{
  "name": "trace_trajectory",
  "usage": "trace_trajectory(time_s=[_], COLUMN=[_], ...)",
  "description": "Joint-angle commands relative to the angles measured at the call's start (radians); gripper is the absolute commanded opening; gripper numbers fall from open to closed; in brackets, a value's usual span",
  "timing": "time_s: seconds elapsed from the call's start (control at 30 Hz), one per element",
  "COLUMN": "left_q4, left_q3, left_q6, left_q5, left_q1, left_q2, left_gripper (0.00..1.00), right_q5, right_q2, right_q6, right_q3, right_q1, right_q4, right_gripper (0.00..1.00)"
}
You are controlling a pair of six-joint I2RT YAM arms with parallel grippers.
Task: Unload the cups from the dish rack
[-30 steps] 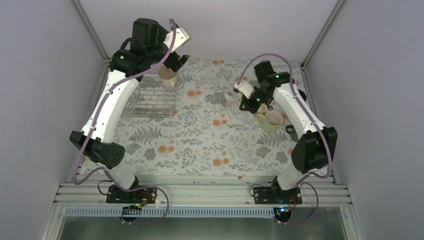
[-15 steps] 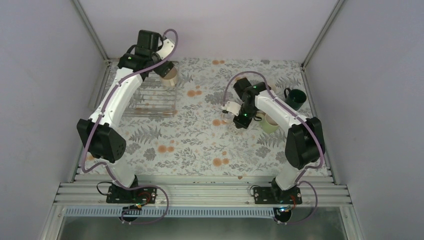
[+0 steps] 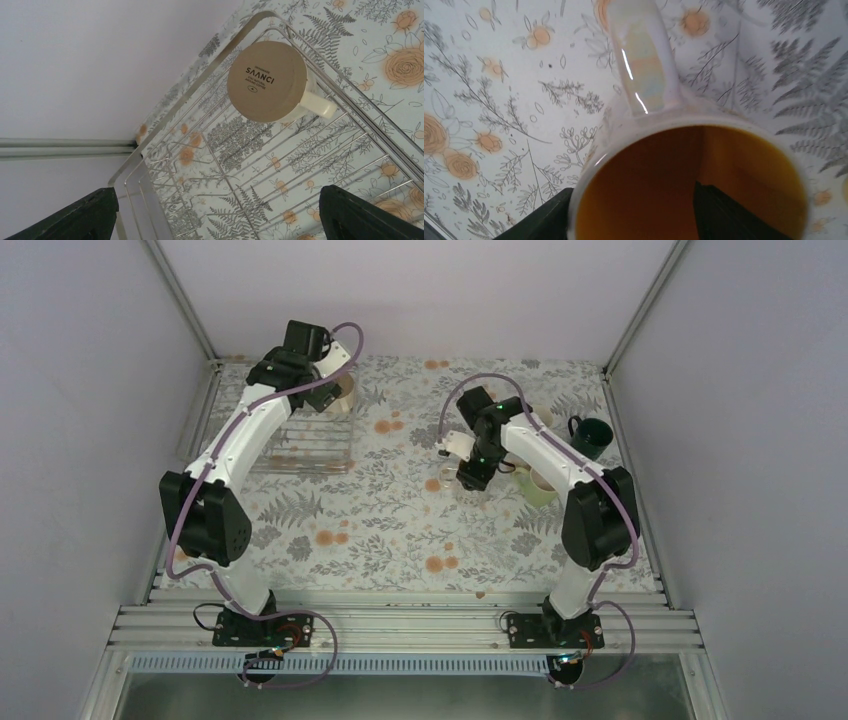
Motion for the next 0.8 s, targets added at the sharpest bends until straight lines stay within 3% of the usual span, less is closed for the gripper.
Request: trace_trajectory(time_s=[0.0,0.27,0.5,0.77], left_q4=[-0.052,-0.002,-0.023,-0.005], left_q3=[0.01,-0.026,0.052,0.116], left_q6=[-0.02,-0.049,-0.115,-0.158], left_q5=[0.034,0.034,0.066,0.092], left_q1=[-0.005,-0.009,-0.007,-0.009], left_q2=[0.02,0.104,0.226,0.308], left_gripper=[1.0,1.0,1.0,1.0], right_q5=[0.039,0.056,0.101,0.096], right_q2=[-0.067,-0.181,-0.239,-0.268], right_q6=[-0.011,-0.002,-0.009,-0.006], right_q3=[0.092,0.153,0.159,0.12], right_q1=[0.004,0.003,0.002,0.0], right_q4=[0.011,0.137,0.224,0.264], right_gripper=[0.61,0.68,0.87,0.91])
